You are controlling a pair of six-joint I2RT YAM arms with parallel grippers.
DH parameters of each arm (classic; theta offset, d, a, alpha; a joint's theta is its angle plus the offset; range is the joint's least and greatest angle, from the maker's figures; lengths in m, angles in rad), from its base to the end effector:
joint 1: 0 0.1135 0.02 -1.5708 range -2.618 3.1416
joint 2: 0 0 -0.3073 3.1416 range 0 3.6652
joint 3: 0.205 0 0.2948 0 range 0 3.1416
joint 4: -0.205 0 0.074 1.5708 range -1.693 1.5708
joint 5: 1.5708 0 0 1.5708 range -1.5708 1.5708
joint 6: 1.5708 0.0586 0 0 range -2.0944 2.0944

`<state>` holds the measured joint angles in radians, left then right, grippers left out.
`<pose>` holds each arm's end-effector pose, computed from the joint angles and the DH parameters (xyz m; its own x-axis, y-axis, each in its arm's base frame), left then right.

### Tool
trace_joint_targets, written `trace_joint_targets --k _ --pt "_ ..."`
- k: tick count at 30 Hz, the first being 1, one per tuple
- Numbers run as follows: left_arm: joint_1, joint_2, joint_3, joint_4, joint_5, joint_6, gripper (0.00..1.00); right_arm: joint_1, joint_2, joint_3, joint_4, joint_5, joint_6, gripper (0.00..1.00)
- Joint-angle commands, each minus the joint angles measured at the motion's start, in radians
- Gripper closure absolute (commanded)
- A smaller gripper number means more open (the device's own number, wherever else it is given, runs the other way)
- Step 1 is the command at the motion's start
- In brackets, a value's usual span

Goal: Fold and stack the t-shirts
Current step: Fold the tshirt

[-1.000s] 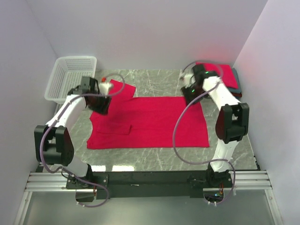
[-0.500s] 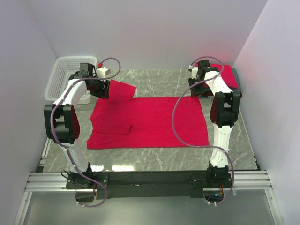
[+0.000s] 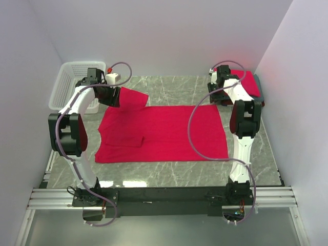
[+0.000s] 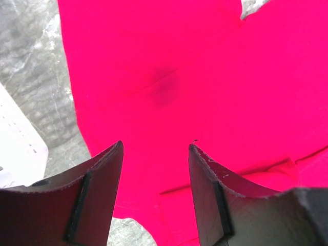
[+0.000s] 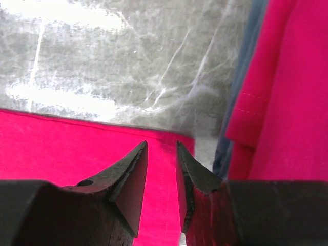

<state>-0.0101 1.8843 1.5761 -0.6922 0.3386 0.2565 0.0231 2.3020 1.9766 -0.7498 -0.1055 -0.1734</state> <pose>0.4776 -0.0243 0.2666 -0.7662 0.2471 -0.5932 0.3962 0.9084 -0.1334 0.5805 0.0196 0.1905 -0.8537 -0.1913 -0.4844 -0.2237 0.9746 0.0092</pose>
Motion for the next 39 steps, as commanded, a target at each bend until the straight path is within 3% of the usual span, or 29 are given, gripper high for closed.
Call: trace_joint_targets --k 1,15,21,25,29,30,34,39 --pt "0.001 0.021 0.041 0.016 0.033 -0.013 0.40 -0.015 0.028 0.021 0.026 0.023 0.014 0.64" --pt "0.004 0.029 0.018 0.046 0.037 -0.017 0.40 -0.017 0.103 0.034 -0.005 0.049 0.034 0.61" --pt "0.007 0.062 0.056 0.037 0.022 -0.022 0.39 -0.018 0.093 0.005 0.000 0.081 0.041 0.47" --pt "0.007 0.076 0.073 0.040 0.028 -0.031 0.39 -0.018 0.051 -0.050 0.021 0.098 0.048 0.47" --pt "0.007 0.102 0.093 0.052 0.016 -0.048 0.39 -0.018 0.077 -0.032 -0.025 0.046 0.046 0.64" --pt "0.007 0.111 0.097 0.062 0.002 -0.062 0.40 -0.018 0.086 -0.021 -0.039 0.037 0.049 0.76" --pt "0.036 0.160 0.142 0.112 -0.042 -0.089 0.44 -0.018 0.106 -0.004 -0.056 0.006 0.057 0.97" --pt "0.036 0.289 0.271 0.102 -0.081 -0.105 0.49 -0.018 0.099 -0.009 -0.046 -0.006 0.054 1.00"
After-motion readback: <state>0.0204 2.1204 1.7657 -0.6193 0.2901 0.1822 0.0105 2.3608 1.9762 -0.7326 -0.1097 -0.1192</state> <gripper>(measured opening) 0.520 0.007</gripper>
